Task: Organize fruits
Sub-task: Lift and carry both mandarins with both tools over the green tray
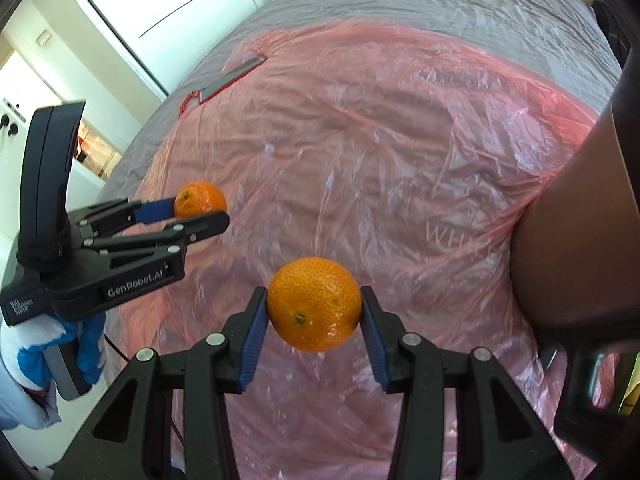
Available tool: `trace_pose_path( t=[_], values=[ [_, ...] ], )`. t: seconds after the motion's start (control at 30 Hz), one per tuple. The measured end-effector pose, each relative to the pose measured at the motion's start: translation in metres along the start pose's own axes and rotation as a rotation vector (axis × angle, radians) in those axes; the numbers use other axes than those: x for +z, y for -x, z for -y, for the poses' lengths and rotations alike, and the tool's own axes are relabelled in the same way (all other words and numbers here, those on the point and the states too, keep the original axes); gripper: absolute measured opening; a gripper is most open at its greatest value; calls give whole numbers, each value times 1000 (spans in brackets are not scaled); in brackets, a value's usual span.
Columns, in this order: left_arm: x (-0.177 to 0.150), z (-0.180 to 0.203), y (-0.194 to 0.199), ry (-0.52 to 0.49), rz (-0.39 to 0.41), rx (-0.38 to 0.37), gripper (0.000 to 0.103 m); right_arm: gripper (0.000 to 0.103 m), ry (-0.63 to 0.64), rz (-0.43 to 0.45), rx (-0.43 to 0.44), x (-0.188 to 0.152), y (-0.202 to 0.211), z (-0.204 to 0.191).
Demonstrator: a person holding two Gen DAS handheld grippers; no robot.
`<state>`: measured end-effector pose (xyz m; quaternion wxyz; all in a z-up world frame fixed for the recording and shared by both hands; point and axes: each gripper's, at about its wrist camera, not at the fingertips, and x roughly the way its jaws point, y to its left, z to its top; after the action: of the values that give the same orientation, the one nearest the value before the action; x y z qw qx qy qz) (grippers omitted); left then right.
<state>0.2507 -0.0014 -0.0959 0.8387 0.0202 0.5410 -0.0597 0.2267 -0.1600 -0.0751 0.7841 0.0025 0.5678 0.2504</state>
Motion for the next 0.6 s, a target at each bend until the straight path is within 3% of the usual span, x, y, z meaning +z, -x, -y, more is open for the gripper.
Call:
trace_pose_path(
  t=[0.27, 0.6],
  values=[
    [-25, 32, 8, -109, -38, -6, 41, 17, 32, -68, 5, -41, 8, -6],
    [-66, 113, 17, -339, -114, -99, 41, 17, -24, -175, -31, -109, 33, 22]
  ],
)
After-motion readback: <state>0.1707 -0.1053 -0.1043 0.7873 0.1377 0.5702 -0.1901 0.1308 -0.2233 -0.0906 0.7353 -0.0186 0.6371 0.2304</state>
